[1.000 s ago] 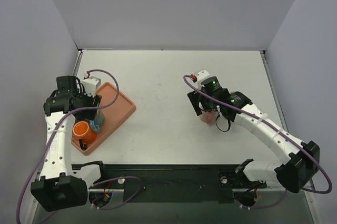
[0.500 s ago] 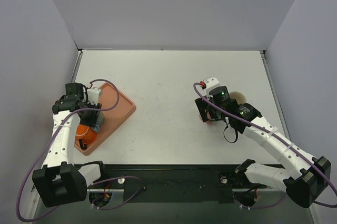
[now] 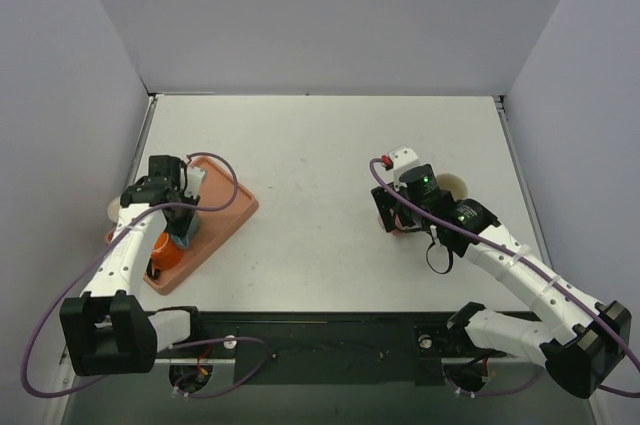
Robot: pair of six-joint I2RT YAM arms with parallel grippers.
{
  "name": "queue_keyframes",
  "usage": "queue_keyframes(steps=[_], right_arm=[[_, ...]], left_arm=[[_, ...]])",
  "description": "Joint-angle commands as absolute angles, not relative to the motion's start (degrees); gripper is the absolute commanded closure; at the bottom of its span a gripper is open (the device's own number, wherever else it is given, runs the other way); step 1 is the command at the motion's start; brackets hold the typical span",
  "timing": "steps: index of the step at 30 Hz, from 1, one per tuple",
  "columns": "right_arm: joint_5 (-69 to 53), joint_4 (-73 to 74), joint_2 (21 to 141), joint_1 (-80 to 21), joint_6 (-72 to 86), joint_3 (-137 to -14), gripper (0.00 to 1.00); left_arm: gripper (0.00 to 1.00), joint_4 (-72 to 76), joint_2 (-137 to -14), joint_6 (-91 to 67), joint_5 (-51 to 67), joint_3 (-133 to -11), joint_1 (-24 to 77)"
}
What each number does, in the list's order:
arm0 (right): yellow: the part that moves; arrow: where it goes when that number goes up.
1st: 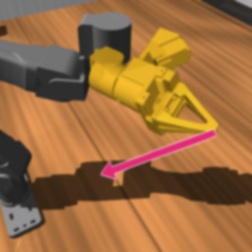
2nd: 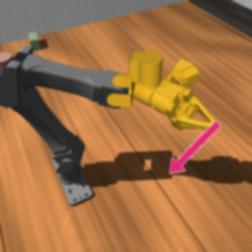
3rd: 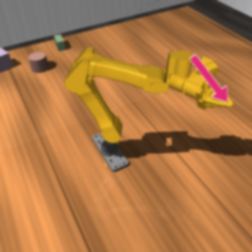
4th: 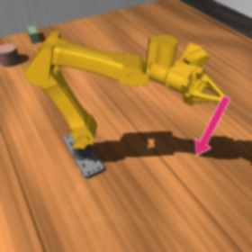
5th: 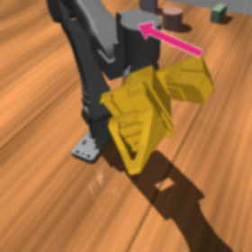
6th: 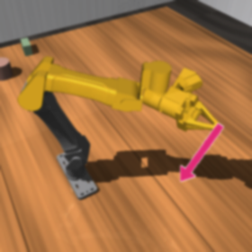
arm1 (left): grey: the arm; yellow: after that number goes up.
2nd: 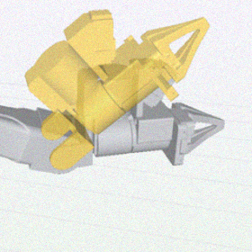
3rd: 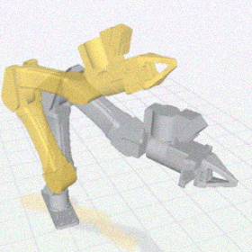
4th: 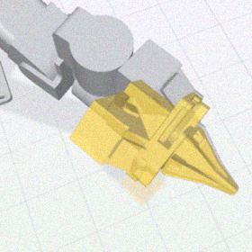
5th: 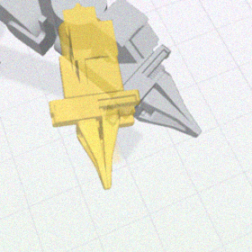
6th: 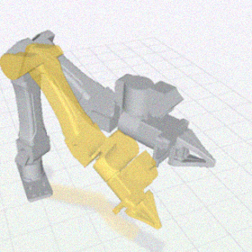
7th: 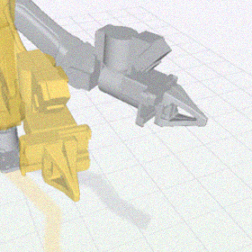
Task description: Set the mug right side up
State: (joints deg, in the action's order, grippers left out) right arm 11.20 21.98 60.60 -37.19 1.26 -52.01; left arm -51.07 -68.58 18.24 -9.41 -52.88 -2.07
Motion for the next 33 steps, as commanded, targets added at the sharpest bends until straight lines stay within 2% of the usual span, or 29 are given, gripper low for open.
queue_keyframes(steps=[1, 3, 6, 11, 14, 16, 20, 23, 25, 27, 28, 29, 33], right_arm=[[12.39, 20.92, 59.24, -37.44, 0.44, -51.33, 0.21], [12.57, 21.01, 59.41, -37.44, 0.44, -51.5, 0.21], [12.66, 21.09, 59.85, -37.53, 0.44, -51.5, 0.21], [12.66, 21.09, 60.38, -37.62, 0.44, -51.68, 0.22], [12.57, 21.09, 60.47, -37.53, 0.44, -51.59, 0.22], [12.48, 21.01, 60.38, -37.53, 0.44, -51.42, 0.22], [12.31, 20.92, 60.56, -37.62, 0.44, -51.5, 0.22], [11.87, 20.74, 60.82, -37.62, 0.44, -51.42, 0.22], [11.6, 20.83, 61.0, -37.62, 0.44, -51.42, 0.22], [11.43, 20.74, 61.17, -37.62, 0.44, -51.42, 0.22], [11.43, 20.92, 61.26, -37.7, 0.44, -51.5, 0.22], [11.51, 20.83, 61.26, -37.62, 0.44, -51.42, 0.22], [11.08, 20.83, 60.73, -37.79, 0.44, -51.33, 0.22]], left_arm=[[0.66, -45.35, -69.7, 18.98, -8.88, -52.12, -0.53], [0.72, -45.88, -69.26, 19.33, -7.48, -52.21, -0.53], [0.71, -46.67, -68.73, 20.65, -3.36, -51.86, 2.19], [0.66, -43.25, -71.62, 21.27, -4.39, -52.03, 2.46], [0.49, -41.23, -73.56, 21.97, -2.64, -51.94, 2.37], [0.43, -40.7, -74.62, 21.8, -2.03, -51.86, 2.11], [0.41, -38.68, -75.15, 21.45, -1.93, -51.07, 1.58], [0.48, -37.01, -75.06, 20.83, -2.11, -51.24, 1.06], [0.58, -35.17, -75.15, 20.48, -2.28, -50.98, 0.97], [0.79, -33.15, -75.5, 20.04, -2.81, -50.54, 0.88], [0.84, -32.79, -75.59, 19.6, -2.9, -50.54, 0.79], [1.0, -32.44, -75.93, 19.43, -2.9, -50.71, 0.62], [1.0, -36.28, -75.94, 16.62, -0.01, -54.31, 0.26]])
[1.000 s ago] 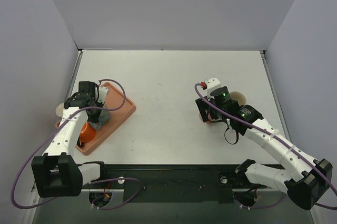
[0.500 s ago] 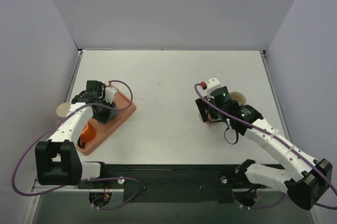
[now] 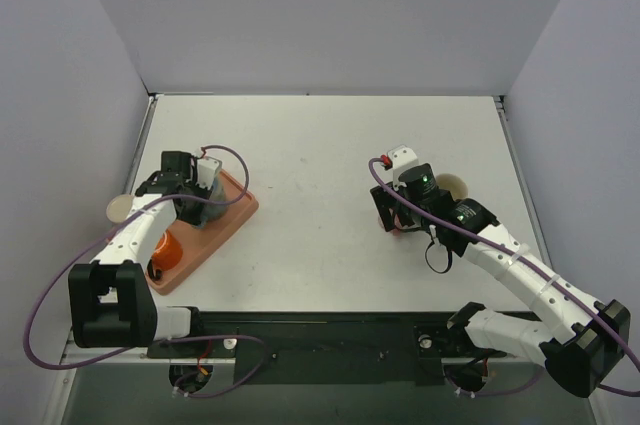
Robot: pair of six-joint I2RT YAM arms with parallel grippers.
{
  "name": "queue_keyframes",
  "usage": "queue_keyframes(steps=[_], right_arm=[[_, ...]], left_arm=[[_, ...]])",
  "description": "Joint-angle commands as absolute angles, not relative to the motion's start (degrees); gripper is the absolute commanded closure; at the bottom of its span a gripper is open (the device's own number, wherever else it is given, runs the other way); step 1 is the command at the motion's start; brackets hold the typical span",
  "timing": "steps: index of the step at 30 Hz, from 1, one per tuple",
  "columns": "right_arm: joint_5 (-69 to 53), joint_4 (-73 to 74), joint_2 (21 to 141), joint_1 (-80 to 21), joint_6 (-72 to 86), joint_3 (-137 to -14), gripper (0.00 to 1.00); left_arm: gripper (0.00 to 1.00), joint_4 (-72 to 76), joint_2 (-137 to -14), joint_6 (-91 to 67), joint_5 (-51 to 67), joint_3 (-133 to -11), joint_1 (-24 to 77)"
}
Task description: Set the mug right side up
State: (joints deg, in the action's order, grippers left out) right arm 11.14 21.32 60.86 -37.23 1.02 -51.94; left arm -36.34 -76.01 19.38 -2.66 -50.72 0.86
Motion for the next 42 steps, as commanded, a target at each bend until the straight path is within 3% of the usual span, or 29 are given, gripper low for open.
queue_keyframes(steps=[1, 8, 13, 22, 26, 33, 42], right_arm=[[10.9, 20.66, 60.38, -37.88, 0.44, -51.24, 0.22], [8.1, 15.83, 57.84, -41.04, 5.87, -52.65, 0.22], [3.34, 1.78, 58.09, -46.84, 14.21, -50.72, 0.22], [2.37, -25.89, 68.89, -56.94, 28.64, -50.8, 0.23], [0.44, -28.39, 74.53, -58.27, 31.37, -55.98, 0.23], [1.14, -40.33, 77.16, -59.59, 36.9, -58.8, 0.18], [-3.24, -49.83, 82.53, -59.59, 41.4, -64.15, 0.21]], left_arm=[[1.0, -37.34, -75.33, 15.39, 1.74, -56.23, 0.26], [1.0, -42.63, -69.88, 8.88, 13.08, -63.63, -2.81], [1.0, -42.54, -69.69, 7.83, 15.99, -64.33, -3.95], [1.0, -46.76, -70.06, 0.36, 29.35, -73.37, -6.77], [1.0, -47.55, -67.33, -5.6, 40.58, -77.77, -6.5], [1.0, -40.62, -63.99, -17.65, 52.11, -80.68, -6.33], [1.0, -27.53, -60.83, -31.45, 64.93, -77.96, -4.13]])
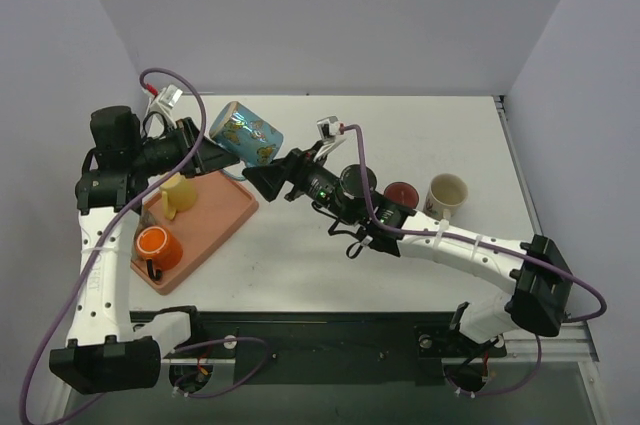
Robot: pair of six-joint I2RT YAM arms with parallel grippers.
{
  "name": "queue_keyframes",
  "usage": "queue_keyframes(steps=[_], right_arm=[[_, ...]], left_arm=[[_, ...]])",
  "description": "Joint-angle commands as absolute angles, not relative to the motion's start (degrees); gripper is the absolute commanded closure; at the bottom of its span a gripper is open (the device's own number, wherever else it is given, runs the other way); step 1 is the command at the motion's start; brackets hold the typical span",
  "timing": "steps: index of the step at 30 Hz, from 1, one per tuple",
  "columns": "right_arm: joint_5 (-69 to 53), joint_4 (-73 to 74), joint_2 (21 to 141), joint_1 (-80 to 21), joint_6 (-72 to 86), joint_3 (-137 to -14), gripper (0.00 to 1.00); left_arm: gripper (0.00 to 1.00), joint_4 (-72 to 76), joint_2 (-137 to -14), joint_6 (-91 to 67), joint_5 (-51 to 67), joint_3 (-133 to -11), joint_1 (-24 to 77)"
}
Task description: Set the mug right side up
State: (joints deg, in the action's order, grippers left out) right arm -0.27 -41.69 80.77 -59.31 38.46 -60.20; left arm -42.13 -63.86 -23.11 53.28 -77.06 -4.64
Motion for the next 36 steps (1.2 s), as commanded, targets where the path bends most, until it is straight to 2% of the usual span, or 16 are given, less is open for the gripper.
queue_keyframes(steps=[1, 11, 14, 15, 16, 18, 19, 20, 21, 22, 23, 24, 26, 28, 30, 36], right_arm=[[-3.51, -50.27, 83.23, -59.76, 41.31, -64.68, 0.21], [-2.11, -48.7, 79.63, -59.85, 31.74, -66.17, 0.33], [-2.63, -50.09, 80.33, -59.94, 31.29, -67.58, 0.53], [-3.33, -50.53, 80.68, -59.94, 31.64, -68.11, 0.64], [-3.69, -50.8, 81.03, -59.94, 31.64, -68.46, 0.68], [-4.31, -50.02, 80.95, -59.94, 31.2, -69.17, 0.85], [-3.78, -49.4, 80.77, -60.03, 30.42, -69.0, 1.0], [-3.26, -47.83, 79.99, -60.03, 29.71, -68.82, 1.0], [-1.69, -46.68, 79.55, -60.03, 28.31, -68.21, 1.0], [-0.36, -45.02, 78.24, -60.03, 27.6, -67.68, 1.0], [-0.26, -44.3, 77.44, -59.94, 25.94, -66.54, 1.0], [2.78, -41.95, 76.13, -60.03, 25.06, -65.84, 1.0], [4.64, -35.38, 74.37, -59.94, 22.25, -65.74, 1.0], [6.66, -26.69, 73.57, -59.77, 17.6, -67.84, 1.0], [9.04, -18.16, 73.3, -59.85, 14.61, -69.16, 1.0], [15.64, 12.1, 76.81, -59.15, 7.4, -76.45, 1.0]], left_arm=[[1.0, -26.73, -60.47, -33.12, 65.73, -77.18, -3.78], [1.0, -25.67, -58.62, -33.22, 70.49, -72.69, -1.41], [1.0, -24.35, -58.8, -33.92, 70.05, -71.9, -1.06], [1.0, -24.17, -58.89, -33.93, 69.7, -71.81, -1.14], [1.0, -24.0, -58.89, -34.01, 69.61, -71.63, -1.14], [1.0, -23.73, -58.89, -33.84, 69.52, -71.19, -0.97], [1.0, -23.99, -58.89, -33.4, 69.43, -71.02, -1.14], [1.0, -24.26, -58.89, -32.27, 69.09, -70.93, -0.97], [0.94, -26.26, -59.06, -31.39, 68.12, -70.93, -1.14], [0.86, -27.67, -58.98, -27.98, 66.72, -71.62, -1.23], [0.68, -32.47, -59.24, -25.95, 62.71, -72.5, -1.32], [0.57, -35.04, -59.41, -20.27, 60.06, -74.51, -1.32], [0.46, -41.29, -59.24, -14.28, 50.13, -76.71, -1.14], [0.41, -44.72, -59.67, -10.22, 36.98, -77.78, -1.23], [0.39, -47.02, -59.94, -6.79, 29.84, -77.96, -1.32], [0.39, -50.09, -58.45, 2.62, 24.0, -75.94, -1.23]])
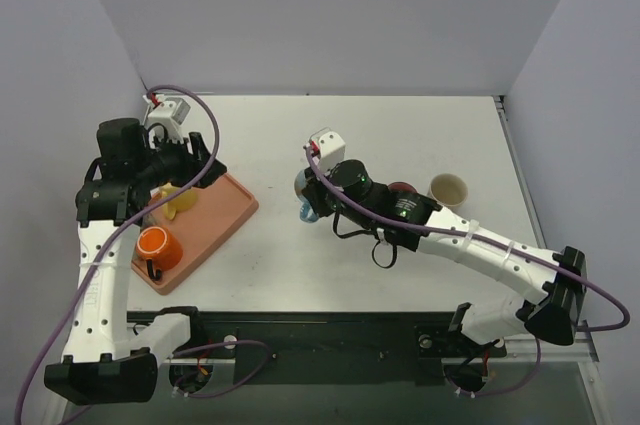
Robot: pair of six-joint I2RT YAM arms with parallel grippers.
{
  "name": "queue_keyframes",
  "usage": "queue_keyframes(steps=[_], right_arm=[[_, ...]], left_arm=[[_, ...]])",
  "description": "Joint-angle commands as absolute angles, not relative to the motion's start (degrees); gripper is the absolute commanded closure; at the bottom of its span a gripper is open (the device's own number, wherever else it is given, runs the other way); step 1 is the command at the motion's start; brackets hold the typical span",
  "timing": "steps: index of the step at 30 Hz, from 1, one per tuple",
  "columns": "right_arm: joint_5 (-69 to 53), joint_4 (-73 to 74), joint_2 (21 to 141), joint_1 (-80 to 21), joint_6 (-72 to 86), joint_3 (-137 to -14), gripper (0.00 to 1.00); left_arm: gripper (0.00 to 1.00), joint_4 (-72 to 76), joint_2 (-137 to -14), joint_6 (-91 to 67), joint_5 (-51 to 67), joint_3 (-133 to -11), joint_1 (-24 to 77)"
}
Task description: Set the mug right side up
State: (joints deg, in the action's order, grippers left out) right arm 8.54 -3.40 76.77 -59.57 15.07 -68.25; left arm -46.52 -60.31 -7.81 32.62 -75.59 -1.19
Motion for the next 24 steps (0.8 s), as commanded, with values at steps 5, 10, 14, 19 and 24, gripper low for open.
queue_keyframes(steps=[5, 10, 14, 19, 24], right_arm=[[9.5, 27.49, 83.74, -53.71, 2.56, -79.63, 1.0], [3.61, 31.19, 91.04, -51.33, -4.3, -82.51, 1.0], [2.29, 33.84, 97.29, -49.32, -5.1, -86.31, 1.0], [-2.2, 32.7, 100.98, -47.29, -5.54, -86.31, 1.0], [-6.59, 28.58, 102.4, -45.18, -4.57, -83.68, 1.0]], left_arm=[[0.38, -52.65, -58.97, 7.11, 22.59, -75.94, -1.23], [0.38, -52.12, -58.89, 7.12, 22.94, -73.83, -1.32], [0.38, -52.12, -58.71, 7.56, 22.06, -73.3, -1.23], [0.38, -52.82, -59.15, 9.05, 20.66, -72.25, -1.23], [0.38, -52.73, -59.24, 9.14, 20.92, -71.37, -1.23]])
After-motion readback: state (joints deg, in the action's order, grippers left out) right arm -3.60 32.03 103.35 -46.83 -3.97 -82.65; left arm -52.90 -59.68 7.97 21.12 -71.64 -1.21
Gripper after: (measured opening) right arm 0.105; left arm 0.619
